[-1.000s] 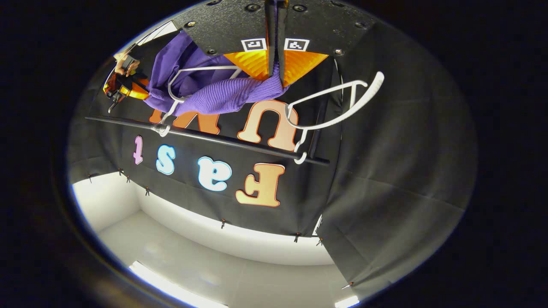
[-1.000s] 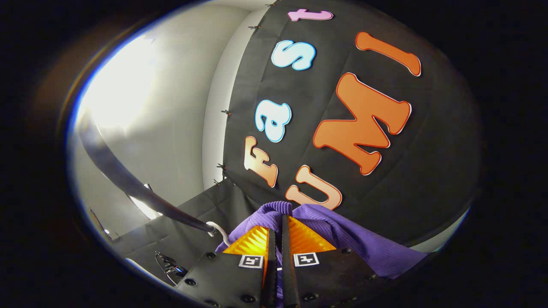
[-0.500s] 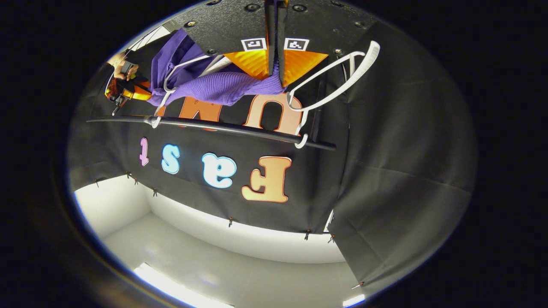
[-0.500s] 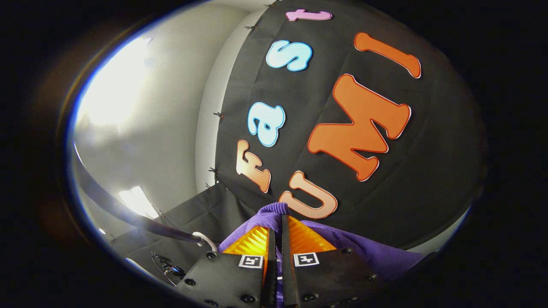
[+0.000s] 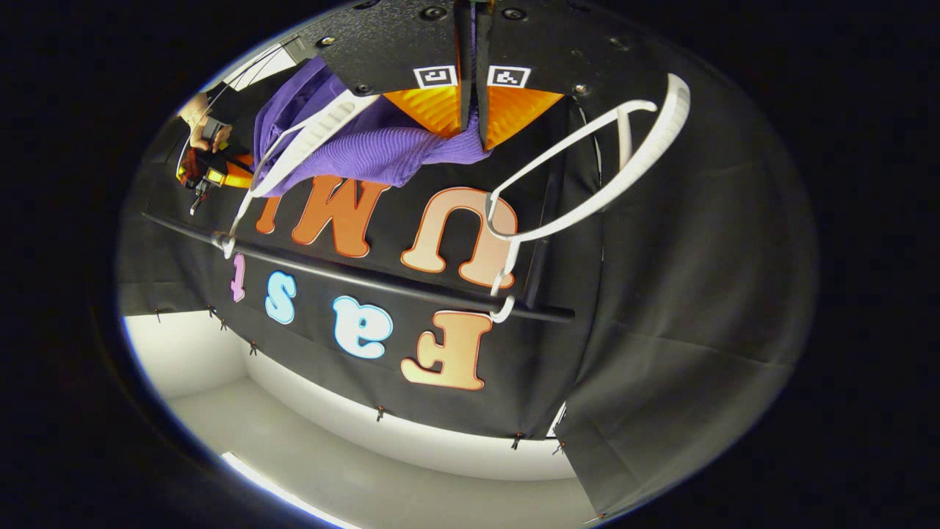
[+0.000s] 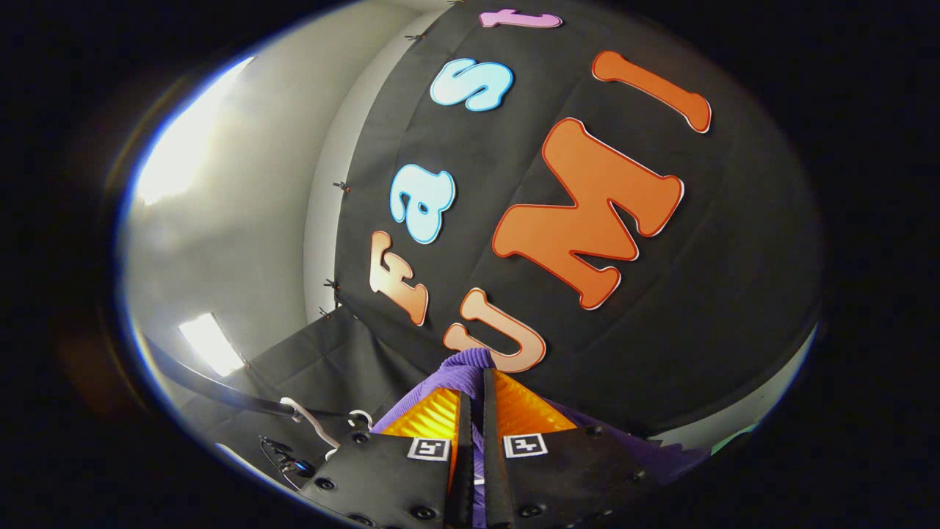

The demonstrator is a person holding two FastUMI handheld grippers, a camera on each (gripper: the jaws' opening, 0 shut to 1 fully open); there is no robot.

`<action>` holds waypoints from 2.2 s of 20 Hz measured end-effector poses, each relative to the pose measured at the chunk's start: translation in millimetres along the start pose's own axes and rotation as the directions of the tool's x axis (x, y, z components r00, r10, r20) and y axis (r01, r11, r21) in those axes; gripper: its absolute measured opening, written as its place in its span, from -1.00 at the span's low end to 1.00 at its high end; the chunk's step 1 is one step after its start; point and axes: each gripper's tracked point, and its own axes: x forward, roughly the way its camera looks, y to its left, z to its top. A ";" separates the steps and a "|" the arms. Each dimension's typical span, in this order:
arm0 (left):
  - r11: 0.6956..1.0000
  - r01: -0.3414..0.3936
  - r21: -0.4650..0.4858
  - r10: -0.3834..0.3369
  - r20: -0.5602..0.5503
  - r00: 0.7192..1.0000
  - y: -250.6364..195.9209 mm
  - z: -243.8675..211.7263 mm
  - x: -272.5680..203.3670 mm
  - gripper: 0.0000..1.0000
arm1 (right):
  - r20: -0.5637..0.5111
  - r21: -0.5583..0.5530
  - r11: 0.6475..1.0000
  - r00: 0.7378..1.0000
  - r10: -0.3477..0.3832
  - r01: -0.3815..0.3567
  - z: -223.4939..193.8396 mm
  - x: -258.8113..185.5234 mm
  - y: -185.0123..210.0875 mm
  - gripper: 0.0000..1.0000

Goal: Grasp the clothes on the hanger with both hands and then place them into the laundry hamper below.

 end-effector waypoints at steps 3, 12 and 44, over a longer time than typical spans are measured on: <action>1.000 0.003 -0.016 -0.003 -0.031 1.000 -1.5 -18.9 5.9 -0.92 | -0.004 -0.014 0.998 0.998 -0.056 0.056 -1.4 2.6 -24.6 -0.73; 1.000 -0.016 -0.026 0.011 -0.176 0.984 -6.8 -102.2 10.0 -0.96 | -0.038 -0.004 0.977 0.976 -0.213 0.213 -30.7 -29.2 -96.8 -0.74; 0.967 0.253 0.024 -0.213 -0.470 0.857 -247.3 -272.0 -1.1 -0.96 | -0.239 -0.124 0.878 0.845 -0.478 0.462 -145.2 -190.9 -193.4 -0.78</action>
